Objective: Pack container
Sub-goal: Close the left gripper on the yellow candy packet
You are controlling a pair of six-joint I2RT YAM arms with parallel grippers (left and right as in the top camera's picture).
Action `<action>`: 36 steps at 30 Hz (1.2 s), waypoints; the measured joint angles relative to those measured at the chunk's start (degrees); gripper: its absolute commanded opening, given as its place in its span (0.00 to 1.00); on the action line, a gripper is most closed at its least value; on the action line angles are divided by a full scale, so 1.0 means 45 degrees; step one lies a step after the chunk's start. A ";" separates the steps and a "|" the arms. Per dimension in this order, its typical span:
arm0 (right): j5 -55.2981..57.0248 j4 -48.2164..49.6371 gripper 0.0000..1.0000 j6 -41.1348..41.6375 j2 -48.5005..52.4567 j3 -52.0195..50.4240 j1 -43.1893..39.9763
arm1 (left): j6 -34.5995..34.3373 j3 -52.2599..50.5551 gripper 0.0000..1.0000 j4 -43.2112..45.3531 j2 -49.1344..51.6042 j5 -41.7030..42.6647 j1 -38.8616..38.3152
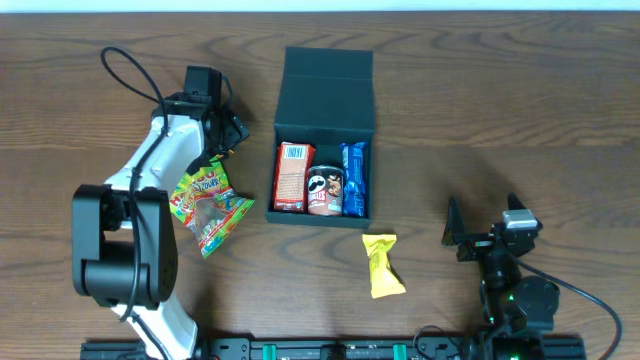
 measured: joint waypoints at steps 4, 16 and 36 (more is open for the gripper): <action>0.0005 -0.0005 0.99 0.0000 0.0000 0.0000 0.0000 | 0.0039 0.0000 0.98 0.0418 0.0141 -0.0005 0.0000; 0.0005 0.0000 0.99 0.0000 0.0000 0.0000 0.0000 | 0.0291 0.0000 0.74 0.0811 0.0928 -0.0597 -0.0083; 0.0005 0.0000 0.99 0.0000 0.0000 0.0000 0.0000 | 0.1243 0.0000 0.49 0.0903 0.0928 -0.2293 -0.0588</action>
